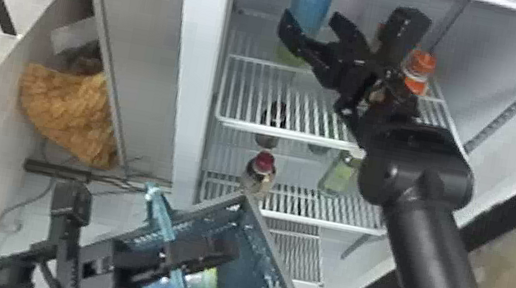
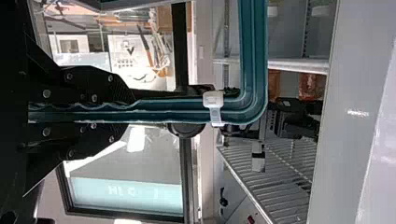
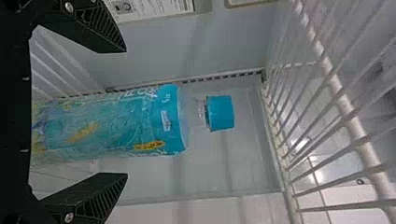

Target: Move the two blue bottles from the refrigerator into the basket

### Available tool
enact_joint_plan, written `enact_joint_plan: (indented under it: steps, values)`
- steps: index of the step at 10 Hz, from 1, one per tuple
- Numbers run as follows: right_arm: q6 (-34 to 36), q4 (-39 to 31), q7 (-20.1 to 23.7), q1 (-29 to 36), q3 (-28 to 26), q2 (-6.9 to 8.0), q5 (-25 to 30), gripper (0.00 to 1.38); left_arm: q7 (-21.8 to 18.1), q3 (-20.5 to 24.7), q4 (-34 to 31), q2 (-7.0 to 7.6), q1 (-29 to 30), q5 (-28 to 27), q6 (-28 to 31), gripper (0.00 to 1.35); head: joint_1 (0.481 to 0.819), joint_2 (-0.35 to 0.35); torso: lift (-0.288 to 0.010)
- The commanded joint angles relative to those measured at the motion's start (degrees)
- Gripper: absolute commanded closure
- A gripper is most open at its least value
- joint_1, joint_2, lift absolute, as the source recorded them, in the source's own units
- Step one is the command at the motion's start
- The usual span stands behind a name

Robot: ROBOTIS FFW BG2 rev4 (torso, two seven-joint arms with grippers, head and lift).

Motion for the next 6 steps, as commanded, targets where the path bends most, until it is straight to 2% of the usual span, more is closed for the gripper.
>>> enact_joint_plan:
  steps: [1,4,6]
  values:
    - [0.05,1.88,-0.41,-1.64,1.05,0.0,-0.28,0.09,0.0,-0.09,0.0,0.08,-0.35,-0.1,0.0,1.2,0.695,-0.122,-0.01]
    - [0.05,5.39,-1.9,-4.03,2.19,0.0,0.29,0.1,0.0,-0.09,0.14,0.26,-0.35,0.01,0.0,1.2,0.695,-0.115,-0.01]
    - [0.89,7.93,-2.43,-6.7,2.87,-0.18,1.09,0.2,0.0,-0.21,0.28,0.26,-0.49,0.01,0.0,1.2,0.695,-0.117,-0.01]
